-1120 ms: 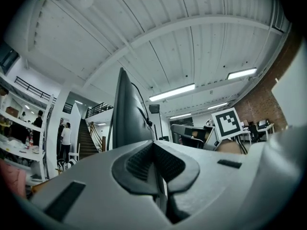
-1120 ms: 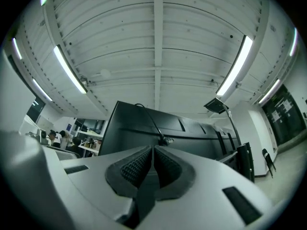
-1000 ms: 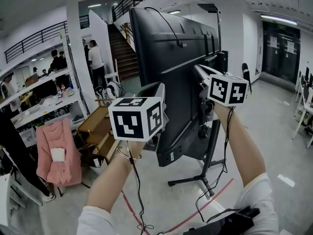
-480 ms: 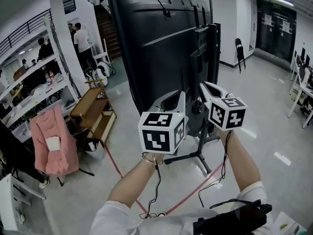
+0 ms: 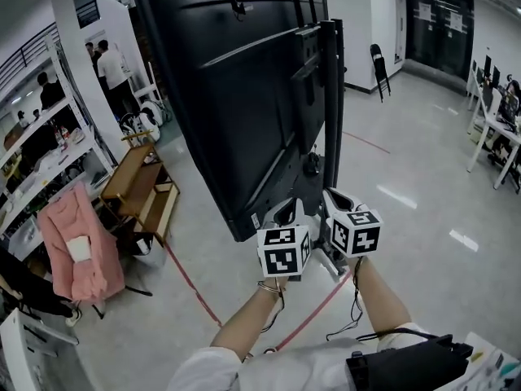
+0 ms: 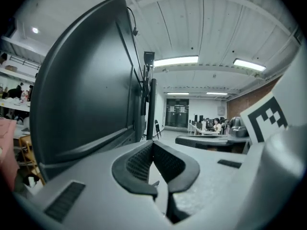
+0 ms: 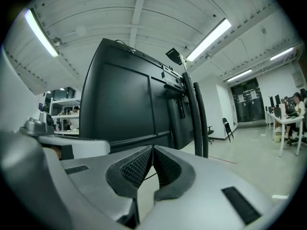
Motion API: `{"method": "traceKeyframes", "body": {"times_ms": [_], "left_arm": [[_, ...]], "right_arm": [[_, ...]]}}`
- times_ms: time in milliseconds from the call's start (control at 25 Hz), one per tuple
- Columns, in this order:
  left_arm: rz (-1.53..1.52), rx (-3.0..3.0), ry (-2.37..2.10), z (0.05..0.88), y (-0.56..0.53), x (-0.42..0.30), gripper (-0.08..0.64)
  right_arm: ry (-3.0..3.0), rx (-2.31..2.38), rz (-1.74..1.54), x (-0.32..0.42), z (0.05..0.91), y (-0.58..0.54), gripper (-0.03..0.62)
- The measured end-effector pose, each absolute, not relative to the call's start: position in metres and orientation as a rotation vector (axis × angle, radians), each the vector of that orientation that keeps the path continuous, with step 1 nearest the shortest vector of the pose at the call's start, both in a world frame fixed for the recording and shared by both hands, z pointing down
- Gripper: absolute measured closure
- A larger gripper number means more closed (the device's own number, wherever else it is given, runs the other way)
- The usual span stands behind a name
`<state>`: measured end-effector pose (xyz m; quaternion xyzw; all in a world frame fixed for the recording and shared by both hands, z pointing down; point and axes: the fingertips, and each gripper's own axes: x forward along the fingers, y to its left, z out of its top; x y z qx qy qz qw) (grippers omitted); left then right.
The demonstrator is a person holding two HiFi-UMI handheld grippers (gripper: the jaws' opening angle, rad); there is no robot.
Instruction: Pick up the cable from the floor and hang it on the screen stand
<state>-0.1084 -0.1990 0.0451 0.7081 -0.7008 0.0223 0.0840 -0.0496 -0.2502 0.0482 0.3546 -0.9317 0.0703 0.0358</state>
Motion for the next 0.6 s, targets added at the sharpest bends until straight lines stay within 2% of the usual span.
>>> {"method": "traceKeyframes", "body": {"times_ms": [240,600], "left_arm": [[0.161,2.071,-2.026,0.099,-0.199,-0.099,0.557],[0.126,2.105,-2.038,0.088,-0.206,-0.103,0.557]], "right_arm": [[-2.83,1.074,0.249,-0.054,0.075,-0.242,0.574],[-2.837,1.104,0.24,-0.057,0.069,-0.249,0.575]]}}
